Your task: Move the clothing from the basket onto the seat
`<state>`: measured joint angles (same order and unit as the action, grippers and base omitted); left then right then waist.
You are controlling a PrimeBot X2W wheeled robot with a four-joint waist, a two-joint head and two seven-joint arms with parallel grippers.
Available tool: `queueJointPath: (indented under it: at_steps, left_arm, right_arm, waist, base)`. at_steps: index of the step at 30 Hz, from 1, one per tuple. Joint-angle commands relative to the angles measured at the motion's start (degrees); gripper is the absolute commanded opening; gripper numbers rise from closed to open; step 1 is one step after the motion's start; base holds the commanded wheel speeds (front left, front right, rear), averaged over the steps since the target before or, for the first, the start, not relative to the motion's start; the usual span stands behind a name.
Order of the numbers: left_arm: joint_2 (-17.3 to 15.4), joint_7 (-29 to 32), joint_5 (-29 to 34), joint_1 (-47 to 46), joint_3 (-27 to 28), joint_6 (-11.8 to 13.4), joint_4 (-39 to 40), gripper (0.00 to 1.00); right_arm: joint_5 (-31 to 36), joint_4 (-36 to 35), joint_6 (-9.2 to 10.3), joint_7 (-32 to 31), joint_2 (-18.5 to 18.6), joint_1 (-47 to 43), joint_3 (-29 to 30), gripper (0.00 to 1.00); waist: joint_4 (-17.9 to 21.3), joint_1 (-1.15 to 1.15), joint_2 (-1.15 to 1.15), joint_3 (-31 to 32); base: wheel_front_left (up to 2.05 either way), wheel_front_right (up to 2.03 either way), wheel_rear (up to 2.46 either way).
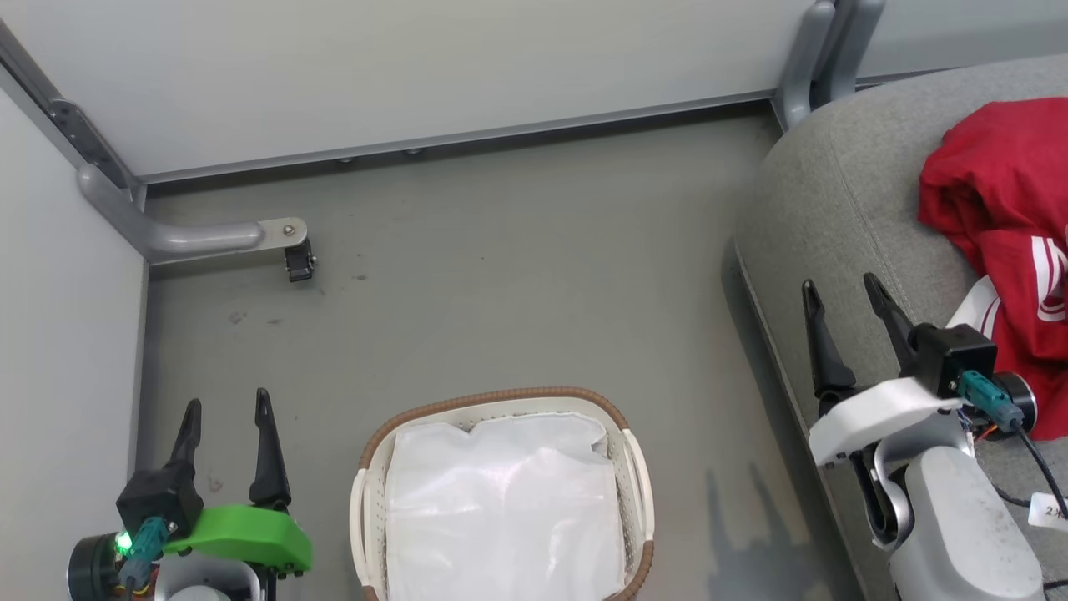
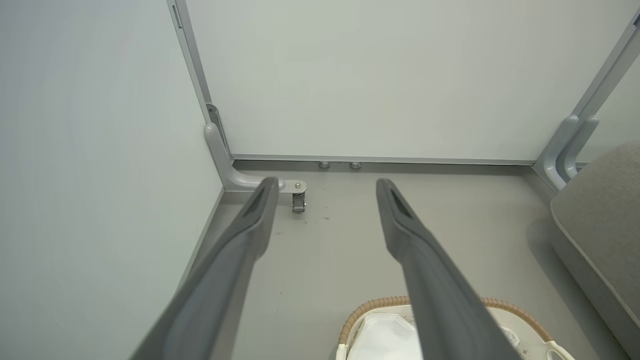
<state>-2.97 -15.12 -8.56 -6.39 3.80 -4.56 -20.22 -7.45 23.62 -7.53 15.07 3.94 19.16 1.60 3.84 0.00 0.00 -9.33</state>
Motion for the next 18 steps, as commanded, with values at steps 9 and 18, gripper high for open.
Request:
queueJointPath:
  at_steps: [9, 18]
  left_arm:
    - [0.0, 0.0, -0.9, 5.1, -1.2, -0.1, -0.4, 1.0]
    - [0.0, 0.0, -2.9, 7.6, -2.5, -0.7, 0.1, 1.0]
  right_arm:
    - [-1.8, 0.7, 0.08, 0.1, -0.8, -6.9, -0.2, 1.0]
    - [-2.8, 0.9, 0.08, 0.1, -0.9, -10.0, -0.4, 1.0]
  waist:
    - [-1.7, 0.0, 0.0, 4.7]
    - [-1.7, 0.0, 0.0, 6.6]
  base:
    - [0.0, 0.0, 0.0]
    - [0.0, 0.0, 0.0]
